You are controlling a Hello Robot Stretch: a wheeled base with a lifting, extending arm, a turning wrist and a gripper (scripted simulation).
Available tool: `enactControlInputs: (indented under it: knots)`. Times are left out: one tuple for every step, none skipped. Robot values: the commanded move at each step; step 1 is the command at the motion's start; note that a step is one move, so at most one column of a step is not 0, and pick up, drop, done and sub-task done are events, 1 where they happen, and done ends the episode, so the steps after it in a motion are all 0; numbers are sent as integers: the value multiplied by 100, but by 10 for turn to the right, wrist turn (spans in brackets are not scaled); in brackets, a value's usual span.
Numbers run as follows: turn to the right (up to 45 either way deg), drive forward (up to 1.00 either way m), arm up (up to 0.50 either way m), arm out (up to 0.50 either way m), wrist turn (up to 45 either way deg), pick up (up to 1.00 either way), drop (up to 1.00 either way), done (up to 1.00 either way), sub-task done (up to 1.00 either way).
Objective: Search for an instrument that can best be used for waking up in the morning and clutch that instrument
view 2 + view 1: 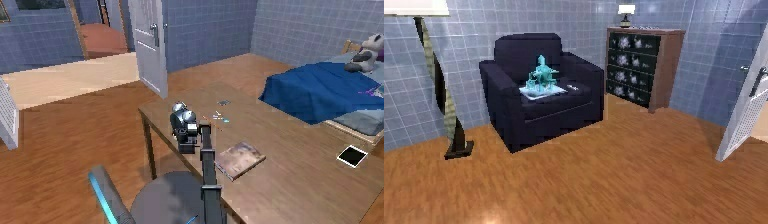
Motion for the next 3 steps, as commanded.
enactControlInputs:
  knots:
    - [0, 0, 0, 0, 0, 100, 0, 0, 0]
    - [0, 0, 10, 0, 0, 0, 0, 0, 0]
    - [0, 0, 0, 0, 0, 0, 0, 100, 0]
